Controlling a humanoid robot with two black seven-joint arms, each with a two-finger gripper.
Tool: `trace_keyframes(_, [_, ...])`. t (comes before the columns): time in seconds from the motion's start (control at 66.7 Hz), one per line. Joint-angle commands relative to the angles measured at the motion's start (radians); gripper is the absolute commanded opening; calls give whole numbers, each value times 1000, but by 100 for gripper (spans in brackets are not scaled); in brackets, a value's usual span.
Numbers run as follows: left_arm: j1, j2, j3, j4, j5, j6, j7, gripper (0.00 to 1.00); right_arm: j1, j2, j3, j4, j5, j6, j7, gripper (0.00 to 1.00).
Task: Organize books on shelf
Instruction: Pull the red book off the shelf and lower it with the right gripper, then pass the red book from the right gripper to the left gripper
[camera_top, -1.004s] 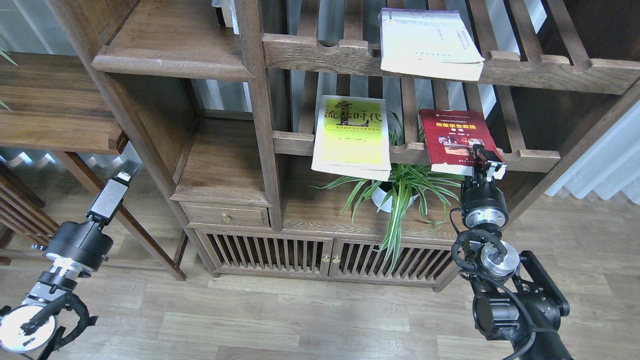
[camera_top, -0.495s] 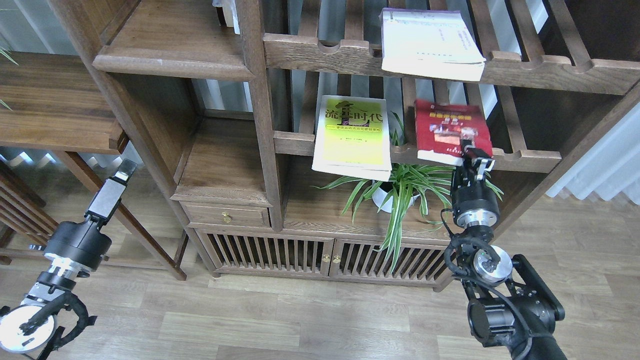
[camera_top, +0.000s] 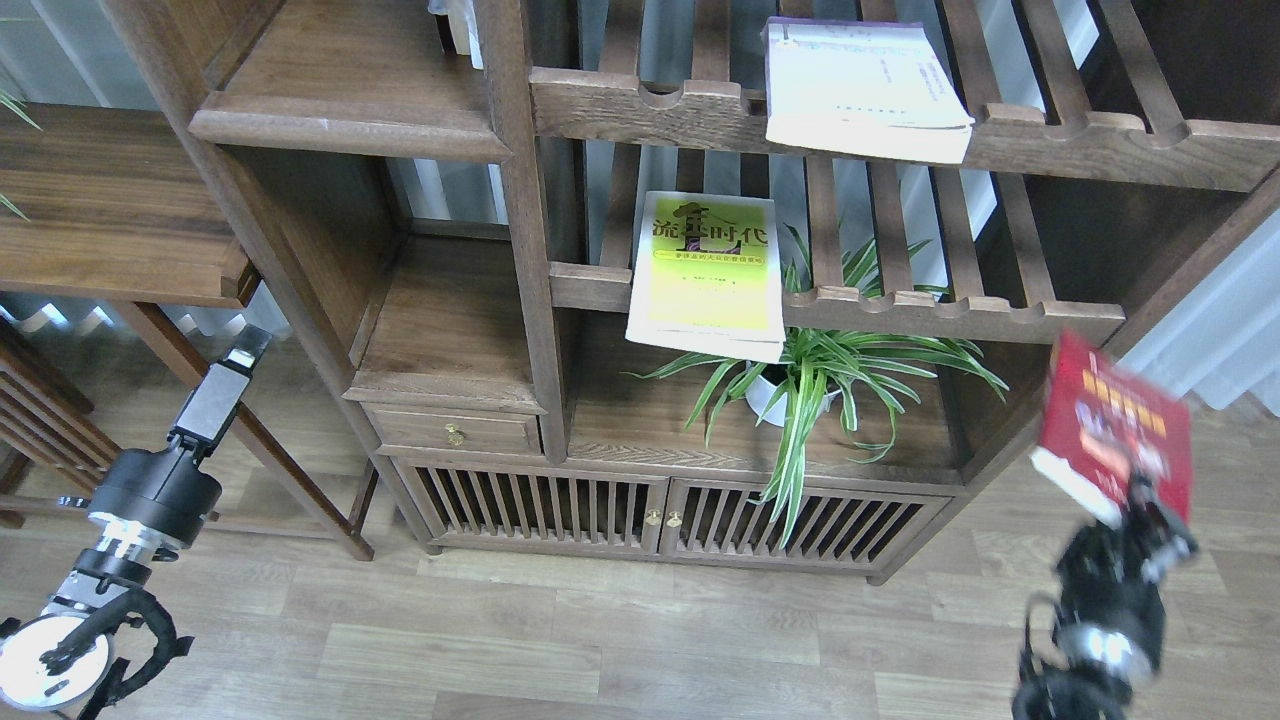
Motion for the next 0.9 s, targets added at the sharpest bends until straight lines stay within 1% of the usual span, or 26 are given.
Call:
trace_keyframes(0.0, [-1, -20, 40, 42, 1, 0, 12, 100, -46, -22, -110, -26, -4, 0, -12, 4])
trace_keyframes(0.105, [7, -16, 103, 53, 1, 0, 17, 100, -39, -31, -231, -26, -32, 0, -15, 4])
trace_keyframes(0.21, [25, -16, 150, 57, 1, 0, 23, 100, -7, -29, -364, -41, -121, 0, -13, 4])
trace_keyframes(0.36, [28, -24, 164, 76, 1, 0, 24, 100, 47, -15, -466, -55, -216, 0, -13, 4])
trace_keyframes(0.375, [25, -24, 173, 77, 1, 0, 26, 100, 72, -14, -505, -55, -243, 0, -13, 4])
trace_keyframes(0.525, [33, -13, 170, 62, -20, 0, 29, 100, 138, -26, -585, -61, -268, 0, -21, 4])
trace_keyframes(0.57, [44, -7, 166, 57, -81, 0, 49, 100, 161, -26, -610, -69, -268, 0, -27, 4])
trace_keyframes(0.585, [50, 6, 175, 54, -139, 0, 72, 100, 171, -29, -625, -73, -268, 0, -35, 4])
trace_keyframes(0.6, [51, 10, 178, 54, -158, 0, 81, 100, 175, -31, -630, -75, -268, 0, -38, 4])
trace_keyframes(0.615, [53, 22, 181, 51, -214, 0, 113, 100, 182, -31, -642, -78, -268, 0, -45, 4])
trace_keyframes(0.63, [53, 30, 184, 50, -245, 0, 128, 100, 185, -31, -647, -80, -270, 0, -48, 4])
trace_keyframes(0.645, [53, 48, 193, 48, -311, 0, 173, 100, 193, -31, -660, -83, -268, 0, -59, 4])
trace_keyframes(0.674, [51, 64, 204, 47, -363, 0, 211, 100, 201, -31, -671, -84, -268, 0, -68, 4])
trace_keyframes(0.689, [50, 84, 222, 47, -428, 0, 265, 100, 208, -31, -685, -84, -268, 0, -84, 4])
trace_keyframes(0.704, [47, 90, 232, 45, -443, 0, 280, 100, 210, -31, -688, -84, -268, 0, -87, 4])
trace_keyframes(0.719, [42, 107, 250, 45, -491, 0, 324, 100, 216, -31, -699, -86, -270, 0, -96, 4])
trace_keyframes(0.749, [38, 125, 262, 47, -542, 0, 371, 100, 222, -29, -711, -89, -270, 0, -107, 4])
trace_keyframes(0.764, [32, 142, 273, 47, -584, 0, 410, 100, 228, -28, -723, -89, -270, 0, -119, 4])
trace_keyframes(0.794, [27, 154, 281, 47, -612, 0, 437, 100, 233, -28, -733, -89, -270, 0, -127, 4])
trace_keyframes(0.809, [18, 170, 288, 45, -641, 0, 466, 100, 240, -28, -748, -89, -270, 0, -136, 4])
trace_keyframes(0.839, [12, 185, 293, 42, -667, 0, 492, 100, 250, -25, -766, -89, -270, 0, -146, 4])
trace_keyframes(0.884, [7, 199, 299, 39, -684, 0, 504, 100, 266, -22, -794, -89, -268, 0, -165, 4])
